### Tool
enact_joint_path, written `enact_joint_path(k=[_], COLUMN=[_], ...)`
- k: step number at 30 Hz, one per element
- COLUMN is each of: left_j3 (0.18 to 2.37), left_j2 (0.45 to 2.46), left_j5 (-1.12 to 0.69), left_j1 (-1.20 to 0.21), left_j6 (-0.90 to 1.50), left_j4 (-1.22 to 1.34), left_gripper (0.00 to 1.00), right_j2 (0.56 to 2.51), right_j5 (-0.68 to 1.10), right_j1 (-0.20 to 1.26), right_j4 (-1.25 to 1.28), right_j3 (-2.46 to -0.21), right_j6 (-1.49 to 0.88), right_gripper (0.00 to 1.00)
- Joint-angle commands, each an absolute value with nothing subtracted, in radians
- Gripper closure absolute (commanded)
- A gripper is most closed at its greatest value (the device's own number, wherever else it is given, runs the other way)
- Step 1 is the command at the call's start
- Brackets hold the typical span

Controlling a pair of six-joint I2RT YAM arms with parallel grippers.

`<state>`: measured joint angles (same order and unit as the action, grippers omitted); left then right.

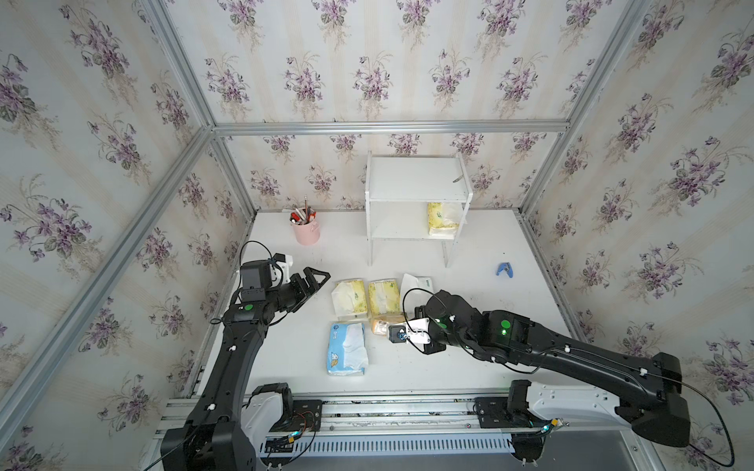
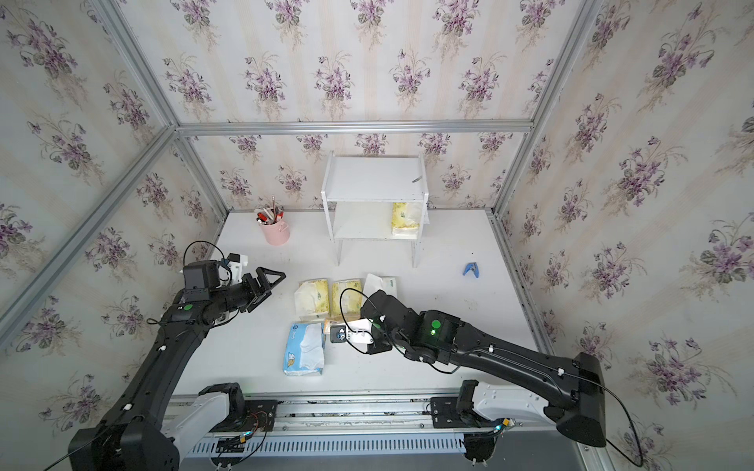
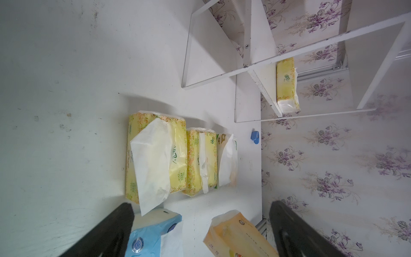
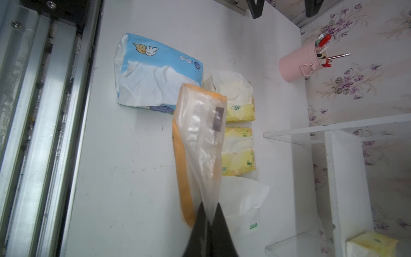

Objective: Remove the tissue boxes from the shelf
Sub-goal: Place the box of tissues at the center of the board.

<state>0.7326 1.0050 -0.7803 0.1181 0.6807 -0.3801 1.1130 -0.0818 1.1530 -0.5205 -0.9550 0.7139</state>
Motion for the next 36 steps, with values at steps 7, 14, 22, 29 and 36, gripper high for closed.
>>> enact_joint_path(k=[7, 14, 22, 29, 36], left_j3=[0.748, 0.749, 0.752, 0.752, 0.751], left_j2=[1.009, 1.006, 1.006, 1.005, 0.993], left_j5=[-0.774, -0.753, -0.752, -0.757, -0.790], left_j1=[0.119, 0.119, 0.119, 0.118, 0.118], left_j6=[0.666, 0.658, 0.658, 0.654, 0.638], left_j4=[-0.372, -0.391, -0.395, -0.400, -0.397], left_gripper=[0.01, 0.01, 0.01, 0.01, 0.01], right_j2=[1.197, 1.257, 1.342, 1.361, 1.304], right_j5=[0.000, 0.047, 0.090, 0.068, 0.084], right_j1=[1.177, 1.179, 1.178, 1.177, 1.167], right_j4=[-0.430, -0.447, -0.492, -0.455, -0.409], right_j3=[-0.861, -0.834, -0.833, -0.803, -0.785], right_j6=[0.610, 0.596, 0.588, 0.597, 0.589], right_gripper=[1.00, 1.00, 1.00, 0.78, 0.56])
